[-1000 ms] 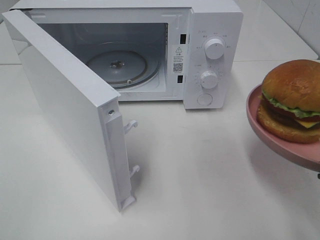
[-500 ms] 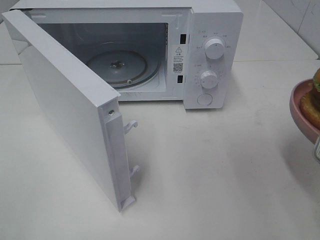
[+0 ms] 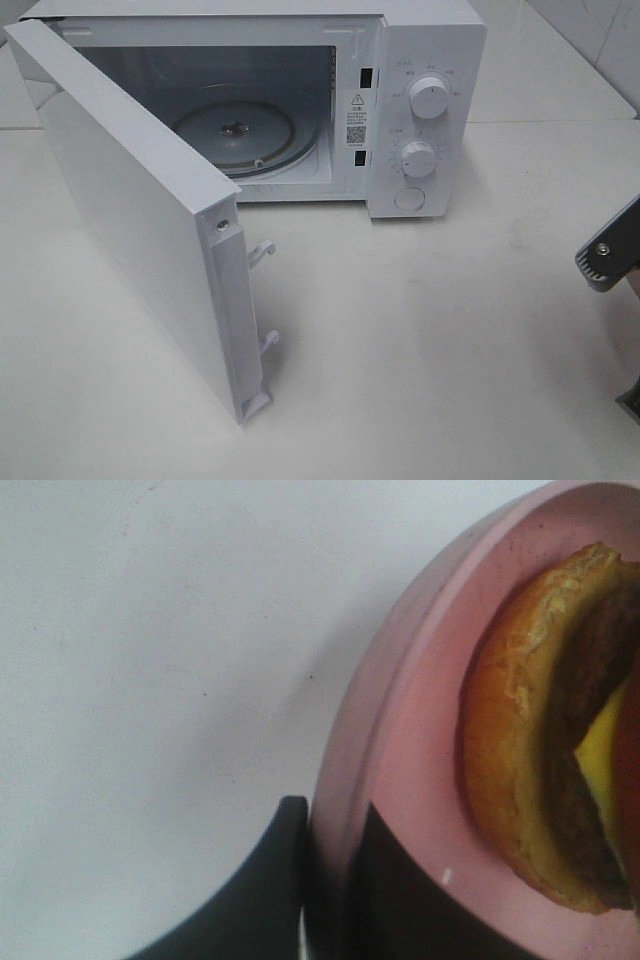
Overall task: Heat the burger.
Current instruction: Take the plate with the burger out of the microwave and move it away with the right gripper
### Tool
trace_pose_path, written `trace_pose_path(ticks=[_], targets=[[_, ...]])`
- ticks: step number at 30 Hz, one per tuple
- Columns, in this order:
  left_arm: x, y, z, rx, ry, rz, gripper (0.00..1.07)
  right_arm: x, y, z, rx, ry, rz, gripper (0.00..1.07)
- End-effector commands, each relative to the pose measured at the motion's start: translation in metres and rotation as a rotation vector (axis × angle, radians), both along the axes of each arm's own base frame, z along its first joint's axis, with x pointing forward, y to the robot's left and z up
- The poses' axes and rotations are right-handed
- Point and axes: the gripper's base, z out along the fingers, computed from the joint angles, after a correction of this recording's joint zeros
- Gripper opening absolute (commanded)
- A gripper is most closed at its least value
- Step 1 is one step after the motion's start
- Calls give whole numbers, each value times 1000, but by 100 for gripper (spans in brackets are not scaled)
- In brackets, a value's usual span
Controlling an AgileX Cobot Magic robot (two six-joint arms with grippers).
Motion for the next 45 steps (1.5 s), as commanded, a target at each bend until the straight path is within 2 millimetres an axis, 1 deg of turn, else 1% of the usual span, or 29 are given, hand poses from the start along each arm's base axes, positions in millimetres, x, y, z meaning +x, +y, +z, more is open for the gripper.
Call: trace_pose_path(ticks=[1,2,6,8,9,10,11,13,14,16,19,21,22,24,25,26,29,31,34,36,40,41,42,43,44,45], targets=[[0,0,0,-6,-14,1,100,7,0,3,-22,-49,-11,1],[0,0,0,-6,-14,1,100,10,1,-1,-21,-59,-53,1],[0,0,0,-6,-14,1,100,15,2,-7,-21,-76,-110,1],[0,0,0,-6,-14,1,100,19,4,-15,-17,-86,-174,1],[0,0,0,-6,-14,1,100,19,4,-15,-17,-86,-174,1],[0,0,0,-6,-14,1,100,22,5,-21,-22,-83,-210,2],[0,0,0,-6,-14,1,100,22,5,-21,-22,-83,-210,2],[0,0,0,-6,-14,1,100,26,6,-30,-35,-83,-253,2],[0,0,0,-6,-14,1,100,26,6,-30,-35,-83,-253,2],[0,0,0,-6,-14,1,100,31,8,-44,-63,-82,-299,2],[0,0,0,-6,-14,1,100,31,8,-48,-67,-81,-315,2],[0,0,0,-6,-14,1,100,35,9,-61,-88,-86,-352,2],[0,0,0,-6,-14,1,100,35,9,-61,-88,-86,-352,2],[0,0,0,-6,-14,1,100,37,10,-72,-115,-67,-356,3],[0,0,0,-6,-14,1,100,37,10,-72,-115,-67,-356,3],[0,0,0,-6,-14,1,100,39,12,-78,-131,-50,-359,3],[0,0,0,-6,-14,1,100,40,12,-80,-136,-45,-362,4],[0,0,0,-6,-14,1,100,44,15,-88,-152,-27,-366,5],[0,0,0,-6,-14,1,100,47,18,-91,-147,-19,-359,5],[0,0,0,-6,-14,1,100,50,22,-94,-127,-8,-350,7],[0,0,0,-6,-14,1,100,53,25,-94,-111,-12,-355,11],[0,0,0,-6,-14,1,100,55,26,-93,-105,-18,-361,16],[0,0,0,-6,-14,1,100,55,26,-93,-105,-18,-361,16],[0,0,0,-6,-14,1,100,57,28,-92,-97,-18,-369,23],[0,0,0,-6,-14,1,100,57,28,-92,-97,-18,-369,23],[0,0,0,-6,-14,1,100,57,29,-90,-90,-14,-373,29]])
